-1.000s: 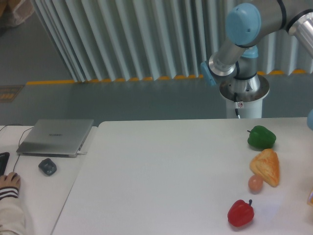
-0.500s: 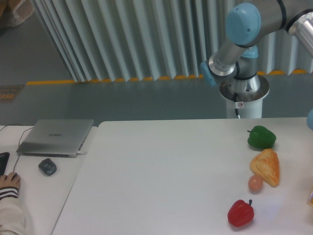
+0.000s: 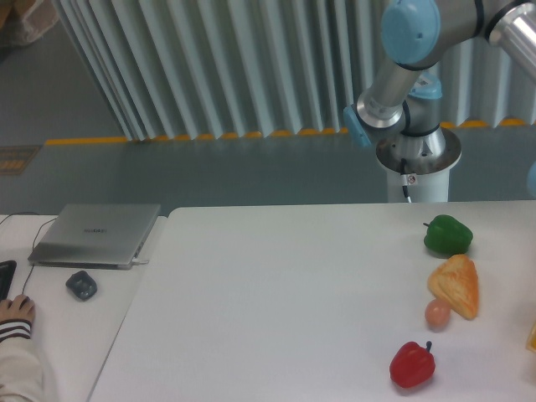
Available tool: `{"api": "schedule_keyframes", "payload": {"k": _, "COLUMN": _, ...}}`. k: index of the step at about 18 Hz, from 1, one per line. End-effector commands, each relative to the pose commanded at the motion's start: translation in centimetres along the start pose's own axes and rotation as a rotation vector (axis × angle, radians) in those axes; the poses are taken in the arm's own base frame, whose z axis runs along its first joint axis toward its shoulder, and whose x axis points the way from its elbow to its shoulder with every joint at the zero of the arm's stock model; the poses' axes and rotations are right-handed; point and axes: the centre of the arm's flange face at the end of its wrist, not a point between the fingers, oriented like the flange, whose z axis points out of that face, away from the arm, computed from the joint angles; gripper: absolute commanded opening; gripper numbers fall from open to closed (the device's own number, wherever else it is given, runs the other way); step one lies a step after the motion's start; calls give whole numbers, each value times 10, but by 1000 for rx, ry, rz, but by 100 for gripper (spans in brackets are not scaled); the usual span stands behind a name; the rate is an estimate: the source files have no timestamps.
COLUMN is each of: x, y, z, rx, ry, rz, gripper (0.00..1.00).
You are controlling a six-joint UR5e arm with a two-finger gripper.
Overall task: Place the yellow pepper on the table
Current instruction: 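Carry the yellow pepper back over the table past the orange wedge, then move the yellow pepper beside the green pepper and lower it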
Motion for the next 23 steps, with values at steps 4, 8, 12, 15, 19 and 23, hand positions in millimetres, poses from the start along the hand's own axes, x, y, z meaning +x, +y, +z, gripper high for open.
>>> {"api": "schedule_keyframes", "payload": {"k": 4, "x": 11, "y": -13, "z": -28, "rx": 99, "ry": 16, "rz": -43, "gripper": 65}}
{"api": "schedule_keyframes", "payload": {"k": 8, "x": 29, "y": -15, "z": -50, "rx": 169, "ry": 42, "rz": -61, "gripper": 65}}
{"api": "schedule_keyframes", "payload": {"k": 12, "x": 34, "y": -35, "z": -71, "rx": 261, "ry": 28, "rz": -199, "gripper": 65}}
{"api": "schedule_keyframes", "payload": {"k": 15, "x": 29, "y": -76, "z": -78, "rx": 275, "ry": 45, "rz": -254, "gripper": 65}}
{"api": "schedule_keyframes", "payload": {"k": 19, "x": 19, "y": -151, "z": -81, "rx": 275, "ry": 88, "rz": -384, "gripper": 64}}
{"api": "schedule_keyframes", "payload": {"k": 23, "x": 16, "y": -198, "z": -79, "rx": 247, "ry": 63, "rz": -410, "gripper": 64}}
